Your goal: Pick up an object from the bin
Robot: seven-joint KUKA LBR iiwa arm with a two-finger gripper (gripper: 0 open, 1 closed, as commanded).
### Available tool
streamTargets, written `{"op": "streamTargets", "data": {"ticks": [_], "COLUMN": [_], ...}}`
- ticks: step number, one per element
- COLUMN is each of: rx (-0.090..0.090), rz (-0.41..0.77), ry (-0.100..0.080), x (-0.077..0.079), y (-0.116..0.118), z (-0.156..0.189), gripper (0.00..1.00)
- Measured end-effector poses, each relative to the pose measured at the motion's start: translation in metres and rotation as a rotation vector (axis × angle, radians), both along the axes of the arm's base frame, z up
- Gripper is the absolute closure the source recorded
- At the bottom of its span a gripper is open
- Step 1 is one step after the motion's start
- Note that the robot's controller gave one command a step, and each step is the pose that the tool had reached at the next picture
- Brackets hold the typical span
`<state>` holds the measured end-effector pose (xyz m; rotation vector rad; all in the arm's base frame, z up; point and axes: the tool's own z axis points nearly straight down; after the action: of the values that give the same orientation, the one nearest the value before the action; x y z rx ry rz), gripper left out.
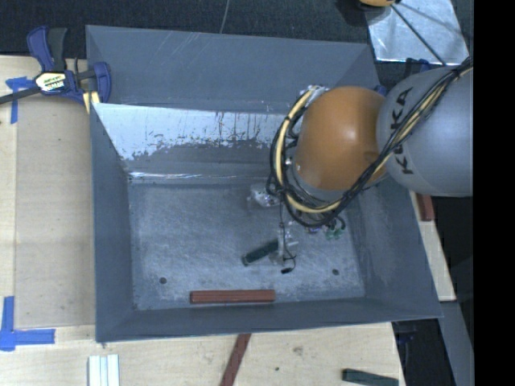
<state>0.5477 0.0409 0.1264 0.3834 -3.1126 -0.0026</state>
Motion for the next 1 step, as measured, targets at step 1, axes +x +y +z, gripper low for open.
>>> {"op": "streamTargets", "data": {"ticks": [1], "rx": [0.0], "rz": [0.172], "ry": [-0.007], "x": [-0.0299], "y": [-0.01], "z": [-0.0366], "gripper": [1.0]}}
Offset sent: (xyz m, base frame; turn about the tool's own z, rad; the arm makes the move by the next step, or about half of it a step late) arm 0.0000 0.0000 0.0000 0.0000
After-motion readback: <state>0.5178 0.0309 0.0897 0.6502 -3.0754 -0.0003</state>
